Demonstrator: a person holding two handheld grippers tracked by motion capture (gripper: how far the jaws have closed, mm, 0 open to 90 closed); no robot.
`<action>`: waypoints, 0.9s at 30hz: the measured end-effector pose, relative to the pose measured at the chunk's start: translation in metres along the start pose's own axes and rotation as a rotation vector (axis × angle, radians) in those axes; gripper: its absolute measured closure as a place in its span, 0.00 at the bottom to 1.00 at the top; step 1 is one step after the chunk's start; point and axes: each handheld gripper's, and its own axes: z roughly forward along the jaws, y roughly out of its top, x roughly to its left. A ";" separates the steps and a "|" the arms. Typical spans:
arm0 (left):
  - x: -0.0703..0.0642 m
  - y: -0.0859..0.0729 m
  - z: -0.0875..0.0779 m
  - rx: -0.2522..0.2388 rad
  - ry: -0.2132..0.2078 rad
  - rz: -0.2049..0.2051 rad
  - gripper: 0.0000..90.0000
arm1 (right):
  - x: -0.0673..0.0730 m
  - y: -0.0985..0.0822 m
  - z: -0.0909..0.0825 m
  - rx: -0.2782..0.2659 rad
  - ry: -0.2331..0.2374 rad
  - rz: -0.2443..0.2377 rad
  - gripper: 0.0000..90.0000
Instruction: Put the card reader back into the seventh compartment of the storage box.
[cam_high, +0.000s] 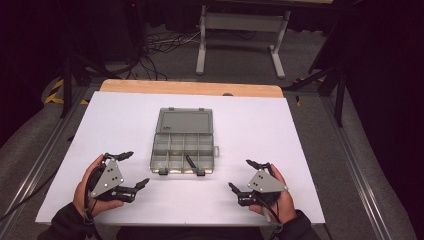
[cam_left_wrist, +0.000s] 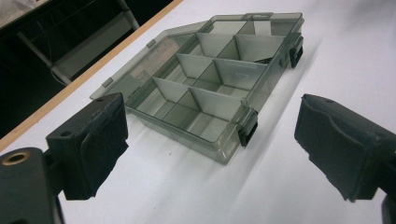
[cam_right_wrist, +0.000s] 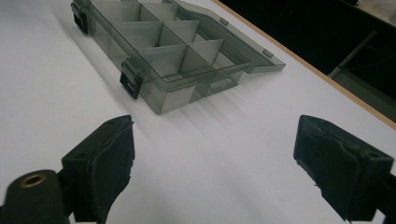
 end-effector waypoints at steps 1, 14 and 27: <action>0.000 -0.001 -0.001 0.002 0.004 0.002 0.11 | 0.000 0.000 0.000 -0.001 0.000 0.000 0.15; -0.001 -0.022 -0.007 0.016 0.036 -0.045 0.11 | 0.000 0.000 0.000 -0.001 0.002 0.002 0.15; -0.001 -0.046 -0.018 0.006 0.040 -0.153 0.08 | -0.001 -0.003 -0.001 0.006 -0.006 0.022 0.15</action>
